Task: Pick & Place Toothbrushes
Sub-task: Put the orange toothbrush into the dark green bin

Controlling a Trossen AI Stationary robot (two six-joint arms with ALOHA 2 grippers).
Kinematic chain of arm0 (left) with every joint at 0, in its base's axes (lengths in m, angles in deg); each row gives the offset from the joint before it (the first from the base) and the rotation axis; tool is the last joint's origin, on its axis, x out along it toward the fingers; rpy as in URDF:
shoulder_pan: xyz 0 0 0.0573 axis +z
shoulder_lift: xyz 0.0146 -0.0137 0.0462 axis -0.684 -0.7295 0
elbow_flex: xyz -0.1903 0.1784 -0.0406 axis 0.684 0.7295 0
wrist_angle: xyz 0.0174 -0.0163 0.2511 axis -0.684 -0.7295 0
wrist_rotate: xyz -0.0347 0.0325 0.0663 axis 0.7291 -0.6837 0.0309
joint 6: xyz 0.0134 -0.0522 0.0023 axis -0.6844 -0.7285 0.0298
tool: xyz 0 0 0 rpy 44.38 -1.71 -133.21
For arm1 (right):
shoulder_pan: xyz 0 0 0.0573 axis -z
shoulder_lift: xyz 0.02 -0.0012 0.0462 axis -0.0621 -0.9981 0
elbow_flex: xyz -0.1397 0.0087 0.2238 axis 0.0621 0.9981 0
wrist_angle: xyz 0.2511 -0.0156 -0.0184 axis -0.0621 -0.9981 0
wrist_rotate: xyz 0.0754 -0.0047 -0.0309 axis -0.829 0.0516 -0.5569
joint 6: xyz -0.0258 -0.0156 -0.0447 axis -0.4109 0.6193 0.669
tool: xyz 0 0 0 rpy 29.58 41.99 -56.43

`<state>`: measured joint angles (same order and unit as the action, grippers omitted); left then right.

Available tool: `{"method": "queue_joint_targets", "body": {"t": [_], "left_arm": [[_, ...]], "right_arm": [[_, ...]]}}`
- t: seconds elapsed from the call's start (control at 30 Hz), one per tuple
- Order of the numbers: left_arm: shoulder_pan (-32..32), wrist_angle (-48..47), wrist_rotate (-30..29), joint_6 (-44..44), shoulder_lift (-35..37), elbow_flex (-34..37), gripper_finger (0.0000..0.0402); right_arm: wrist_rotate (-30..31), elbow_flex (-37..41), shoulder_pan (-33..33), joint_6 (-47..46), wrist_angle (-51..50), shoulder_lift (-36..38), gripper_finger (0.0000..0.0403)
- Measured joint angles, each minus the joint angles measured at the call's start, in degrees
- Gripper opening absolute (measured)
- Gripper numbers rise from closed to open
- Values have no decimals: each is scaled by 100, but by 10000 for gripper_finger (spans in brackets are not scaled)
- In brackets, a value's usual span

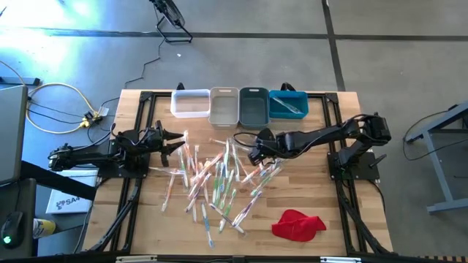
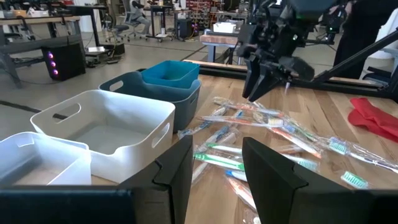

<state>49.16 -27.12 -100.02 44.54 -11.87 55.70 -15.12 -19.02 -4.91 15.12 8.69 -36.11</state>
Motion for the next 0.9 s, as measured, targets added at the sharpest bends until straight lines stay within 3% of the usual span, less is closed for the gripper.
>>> {"method": "queue_joint_targets", "body": {"t": [0.4, 0.9], "left_arm": [[0, 1, 2, 0, -1, 0, 136], [0, 2, 6, 2, -2, 0, 136]], "right_arm": [[-382, 394, -2, -450, 462, 0, 107], [-509, 392, -4, -97, 525, 0, 109]]}}
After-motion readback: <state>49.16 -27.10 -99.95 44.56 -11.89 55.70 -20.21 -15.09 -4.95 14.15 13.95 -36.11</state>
